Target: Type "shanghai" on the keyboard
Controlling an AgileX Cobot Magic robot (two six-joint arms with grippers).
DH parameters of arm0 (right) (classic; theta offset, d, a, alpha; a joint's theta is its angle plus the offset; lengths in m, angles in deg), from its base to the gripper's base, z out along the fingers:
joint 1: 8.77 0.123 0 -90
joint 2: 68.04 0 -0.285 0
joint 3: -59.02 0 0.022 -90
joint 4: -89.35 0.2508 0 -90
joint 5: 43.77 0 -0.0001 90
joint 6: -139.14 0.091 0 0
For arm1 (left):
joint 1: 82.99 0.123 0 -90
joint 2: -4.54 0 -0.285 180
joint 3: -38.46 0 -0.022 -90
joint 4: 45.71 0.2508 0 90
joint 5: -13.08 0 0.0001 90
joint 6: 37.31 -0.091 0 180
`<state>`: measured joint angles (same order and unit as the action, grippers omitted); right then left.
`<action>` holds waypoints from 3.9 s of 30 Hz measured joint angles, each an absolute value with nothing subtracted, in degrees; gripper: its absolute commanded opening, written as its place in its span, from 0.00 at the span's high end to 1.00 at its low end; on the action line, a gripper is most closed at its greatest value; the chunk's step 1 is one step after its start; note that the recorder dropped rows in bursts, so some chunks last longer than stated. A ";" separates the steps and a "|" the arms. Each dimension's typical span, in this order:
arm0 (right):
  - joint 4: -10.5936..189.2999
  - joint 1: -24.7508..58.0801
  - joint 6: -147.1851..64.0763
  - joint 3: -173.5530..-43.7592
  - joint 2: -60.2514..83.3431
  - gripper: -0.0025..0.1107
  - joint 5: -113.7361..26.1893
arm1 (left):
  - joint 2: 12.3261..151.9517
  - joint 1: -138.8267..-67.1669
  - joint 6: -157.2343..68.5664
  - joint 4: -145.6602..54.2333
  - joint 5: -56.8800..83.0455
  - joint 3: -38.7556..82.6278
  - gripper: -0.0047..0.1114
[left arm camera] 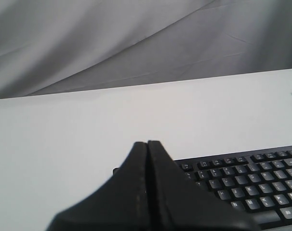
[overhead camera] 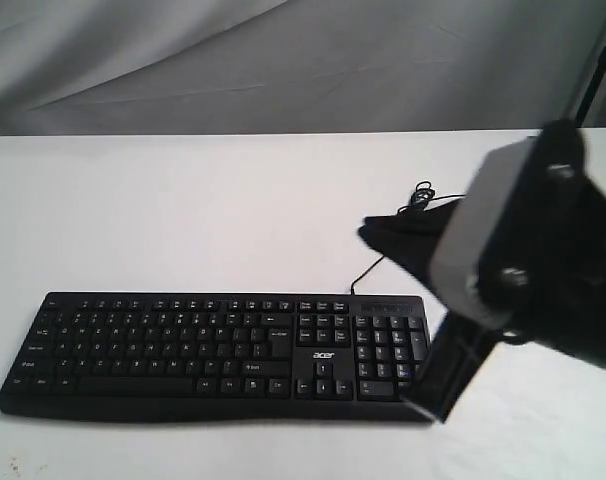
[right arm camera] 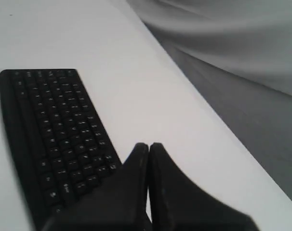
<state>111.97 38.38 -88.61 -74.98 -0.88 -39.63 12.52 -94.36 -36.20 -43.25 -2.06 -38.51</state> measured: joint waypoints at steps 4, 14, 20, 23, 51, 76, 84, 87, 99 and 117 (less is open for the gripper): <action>117.06 27.69 -88.61 -67.96 -16.23 0.98 -42.84 | 12.52 -94.36 -36.20 -43.25 -2.06 -38.51 0.96; 118.26 15.04 -88.61 -55.95 -45.61 0.98 -43.77 | 12.52 -94.36 -36.20 -43.25 -2.06 -38.51 0.96; 120.89 15.04 -88.61 -51.32 -48.98 0.98 -42.42 | 12.52 -94.36 -36.20 -43.25 -2.06 -38.51 0.96; 122.99 14.80 -88.61 -49.51 -49.37 0.98 -42.18 | 12.52 -94.36 -36.20 -43.25 -2.06 -38.51 0.96; 130.81 11.59 -88.48 -43.97 -59.94 0.98 -43.77 | 12.52 -94.36 -36.20 -43.25 -2.06 -38.51 0.96; 96.76 11.59 -41.94 -43.97 -59.94 0.98 -46.71 | 12.52 -94.36 -36.20 -43.25 -2.06 -38.51 0.96; 94.84 11.59 -40.86 -43.97 -59.94 0.98 -50.57 | 12.52 -94.36 -36.20 -43.25 -2.06 -38.51 0.96; 94.84 11.59 -40.86 -43.97 -59.94 0.98 -50.70 | 12.52 -94.36 -36.20 -43.25 -2.06 -38.51 0.96; 94.73 11.59 -40.86 -43.97 -59.94 0.98 -50.82 | 12.52 -94.36 -36.20 -43.25 -2.06 -38.51 0.96; 94.73 11.59 -40.86 -43.97 -59.94 0.98 -50.82 | 12.52 -94.36 -36.20 -43.25 -2.06 -38.51 0.96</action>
<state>94.73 11.59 -40.86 -43.97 -59.94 -50.82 12.52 -94.36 -36.20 -43.25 -2.06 -38.51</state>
